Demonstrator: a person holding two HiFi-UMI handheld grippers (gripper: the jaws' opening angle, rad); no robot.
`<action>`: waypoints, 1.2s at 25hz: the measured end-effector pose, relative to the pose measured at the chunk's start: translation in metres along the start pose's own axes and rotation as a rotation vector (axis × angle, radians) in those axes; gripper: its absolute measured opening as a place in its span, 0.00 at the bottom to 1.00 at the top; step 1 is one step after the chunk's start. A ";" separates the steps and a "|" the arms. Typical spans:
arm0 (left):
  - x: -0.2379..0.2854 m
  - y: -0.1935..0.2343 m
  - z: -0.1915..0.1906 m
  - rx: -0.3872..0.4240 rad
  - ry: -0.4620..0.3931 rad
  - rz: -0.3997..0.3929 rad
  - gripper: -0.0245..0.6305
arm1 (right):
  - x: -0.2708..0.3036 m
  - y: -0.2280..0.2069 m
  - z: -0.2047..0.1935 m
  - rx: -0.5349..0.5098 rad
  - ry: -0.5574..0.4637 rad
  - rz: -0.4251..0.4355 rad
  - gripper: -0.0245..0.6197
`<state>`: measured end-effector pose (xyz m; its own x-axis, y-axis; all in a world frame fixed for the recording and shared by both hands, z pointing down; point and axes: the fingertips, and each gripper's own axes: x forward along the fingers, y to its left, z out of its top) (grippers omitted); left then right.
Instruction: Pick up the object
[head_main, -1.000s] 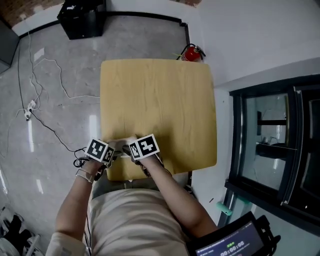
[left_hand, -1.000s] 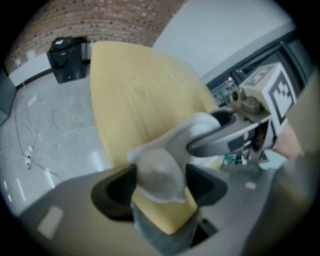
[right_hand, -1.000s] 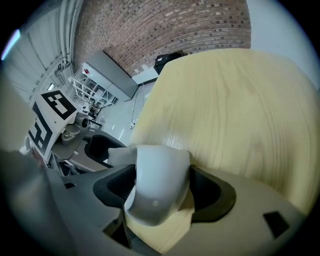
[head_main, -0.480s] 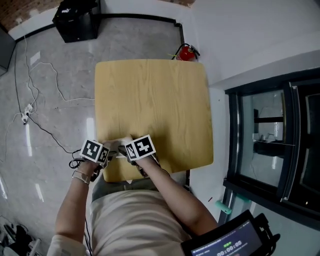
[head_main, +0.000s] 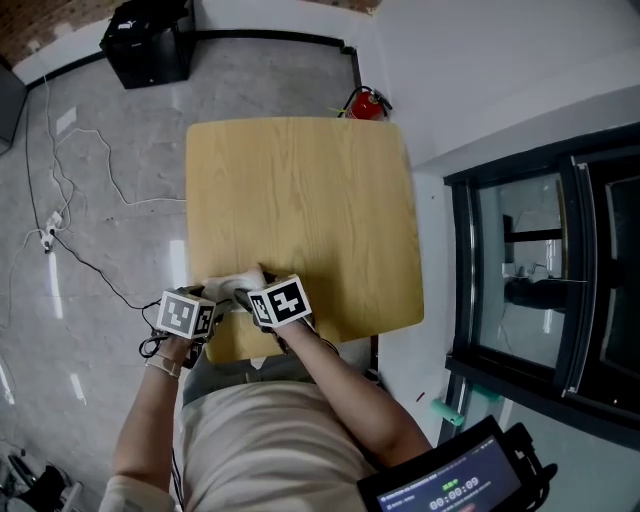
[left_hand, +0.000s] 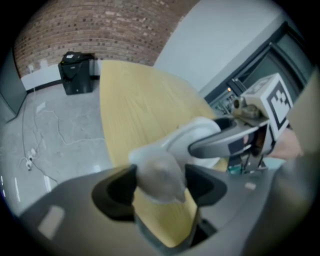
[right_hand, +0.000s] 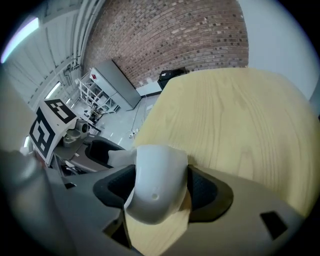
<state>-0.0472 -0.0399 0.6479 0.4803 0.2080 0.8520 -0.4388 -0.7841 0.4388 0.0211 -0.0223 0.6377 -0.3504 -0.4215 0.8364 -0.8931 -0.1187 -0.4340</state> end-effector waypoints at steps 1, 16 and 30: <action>-0.003 -0.001 0.003 0.014 -0.016 0.011 0.50 | -0.004 0.002 0.004 -0.019 -0.020 -0.007 0.54; -0.164 -0.061 0.195 0.347 -0.625 0.147 0.49 | -0.179 0.027 0.179 -0.336 -0.617 -0.139 0.54; -0.347 -0.184 0.261 0.693 -1.187 0.354 0.47 | -0.385 0.110 0.237 -0.730 -1.212 -0.215 0.54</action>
<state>0.0651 -0.1204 0.1968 0.9201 -0.3916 -0.0086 -0.3797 -0.8861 -0.2657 0.1245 -0.0866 0.1885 -0.0717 -0.9928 -0.0964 -0.9697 0.0468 0.2397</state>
